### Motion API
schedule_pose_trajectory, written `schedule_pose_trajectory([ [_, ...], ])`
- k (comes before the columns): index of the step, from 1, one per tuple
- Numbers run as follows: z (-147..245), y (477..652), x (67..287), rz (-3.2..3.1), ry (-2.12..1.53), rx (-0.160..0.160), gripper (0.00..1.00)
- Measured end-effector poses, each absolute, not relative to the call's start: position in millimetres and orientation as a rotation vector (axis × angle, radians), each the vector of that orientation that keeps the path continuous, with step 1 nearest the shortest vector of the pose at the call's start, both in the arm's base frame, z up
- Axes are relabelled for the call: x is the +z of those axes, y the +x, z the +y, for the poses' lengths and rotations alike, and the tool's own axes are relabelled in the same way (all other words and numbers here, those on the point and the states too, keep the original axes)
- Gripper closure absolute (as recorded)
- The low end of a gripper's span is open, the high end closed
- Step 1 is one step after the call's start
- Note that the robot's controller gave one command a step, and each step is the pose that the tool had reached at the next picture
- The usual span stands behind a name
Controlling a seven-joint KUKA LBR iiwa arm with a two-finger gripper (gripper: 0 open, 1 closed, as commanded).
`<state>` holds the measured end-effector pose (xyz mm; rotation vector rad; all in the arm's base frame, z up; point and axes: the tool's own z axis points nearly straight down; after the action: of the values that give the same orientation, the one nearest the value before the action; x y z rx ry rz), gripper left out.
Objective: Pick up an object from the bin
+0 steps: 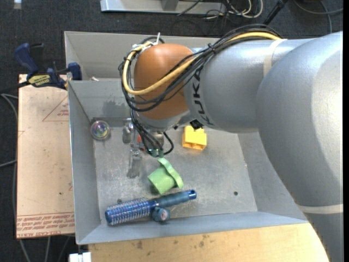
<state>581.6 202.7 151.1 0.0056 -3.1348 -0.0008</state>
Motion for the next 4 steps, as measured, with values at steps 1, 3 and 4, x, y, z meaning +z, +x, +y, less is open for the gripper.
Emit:
schedule_pose_trajectory([
  [1, 219.4, 502.5, 73.2, -3.109, 0.523, -0.007, 0.00],
  [3, 176.8, 489.4, 104.3, -3.064, 0.693, 0.002, 0.00],
  [4, 181.7, 485.1, 73.4, -3.120, 0.534, -0.005, 0.00],
])
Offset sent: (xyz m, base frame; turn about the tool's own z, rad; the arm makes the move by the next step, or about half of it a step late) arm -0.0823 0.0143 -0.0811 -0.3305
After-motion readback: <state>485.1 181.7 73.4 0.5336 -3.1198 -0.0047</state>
